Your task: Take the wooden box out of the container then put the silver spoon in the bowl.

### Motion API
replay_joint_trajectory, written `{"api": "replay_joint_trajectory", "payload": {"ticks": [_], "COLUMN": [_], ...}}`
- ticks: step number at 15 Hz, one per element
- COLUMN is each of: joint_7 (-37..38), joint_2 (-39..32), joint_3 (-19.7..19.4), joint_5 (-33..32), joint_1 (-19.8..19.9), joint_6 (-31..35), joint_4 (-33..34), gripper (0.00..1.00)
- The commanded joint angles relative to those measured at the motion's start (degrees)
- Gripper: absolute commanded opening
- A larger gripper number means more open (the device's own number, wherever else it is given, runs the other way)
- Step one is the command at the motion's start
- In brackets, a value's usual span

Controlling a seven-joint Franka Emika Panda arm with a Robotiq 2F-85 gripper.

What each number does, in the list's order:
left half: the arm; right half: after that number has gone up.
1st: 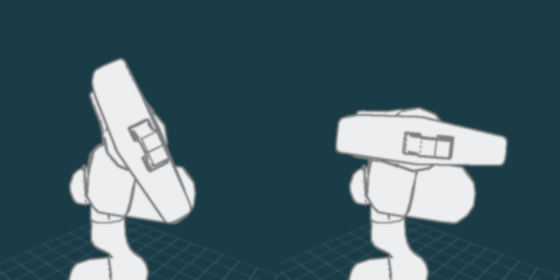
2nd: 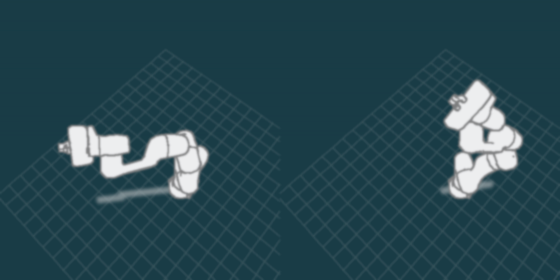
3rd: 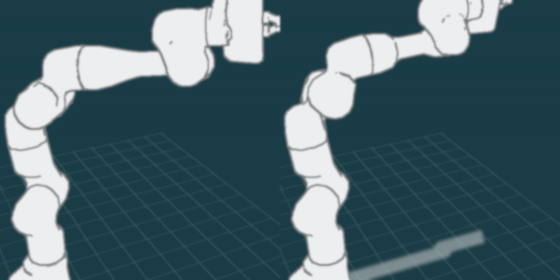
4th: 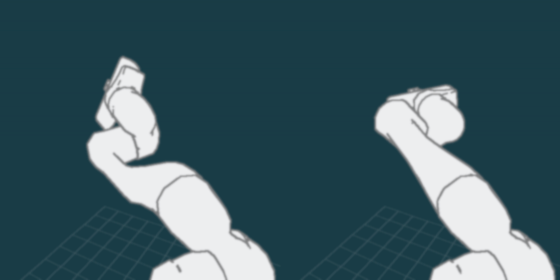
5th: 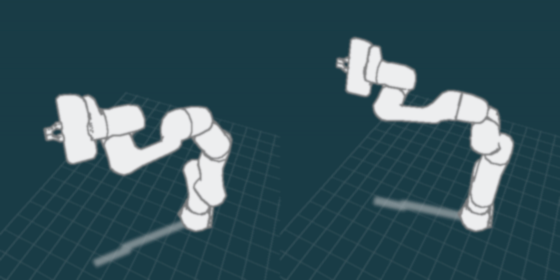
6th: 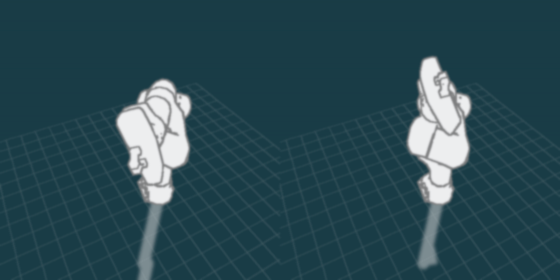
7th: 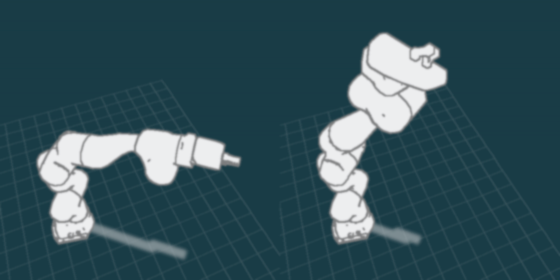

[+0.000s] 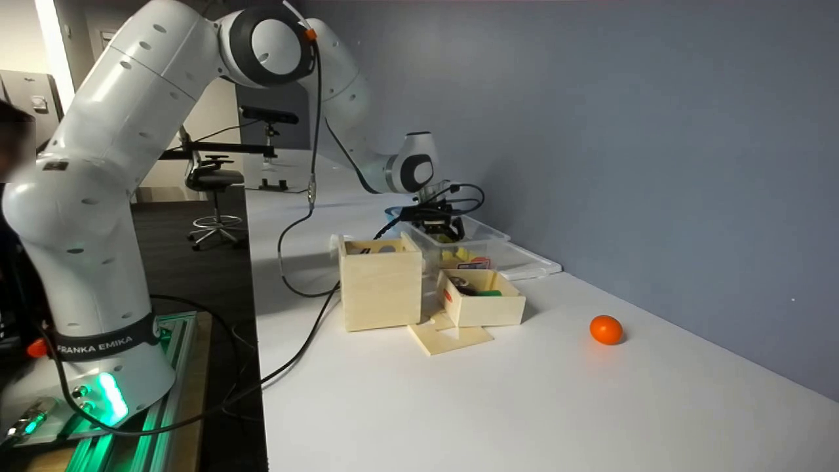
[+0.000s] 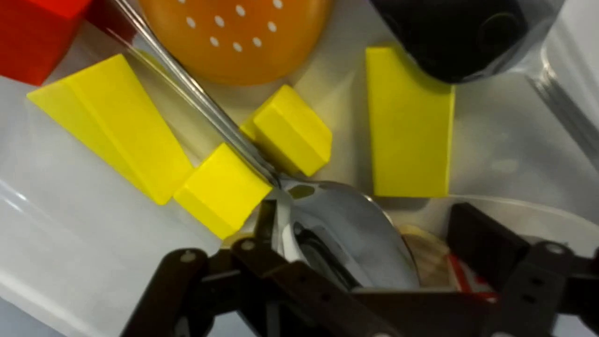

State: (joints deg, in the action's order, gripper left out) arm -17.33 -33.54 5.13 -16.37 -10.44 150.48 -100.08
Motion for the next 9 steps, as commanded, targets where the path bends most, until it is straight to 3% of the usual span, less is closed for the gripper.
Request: {"api": "replay_joint_trajectory", "payload": {"ticks": [1,9], "joint_7": [4.1,13.8], "joint_2": [-3.5,0.1], "joint_3": [-3.0,-6.2], "joint_5": [-3.7,-3.5], "joint_1": [-3.0,-5.4], "joint_6": [-0.1,-1.9], "joint_4": [4.1,3.7], "gripper": [0.62,0.06]}}
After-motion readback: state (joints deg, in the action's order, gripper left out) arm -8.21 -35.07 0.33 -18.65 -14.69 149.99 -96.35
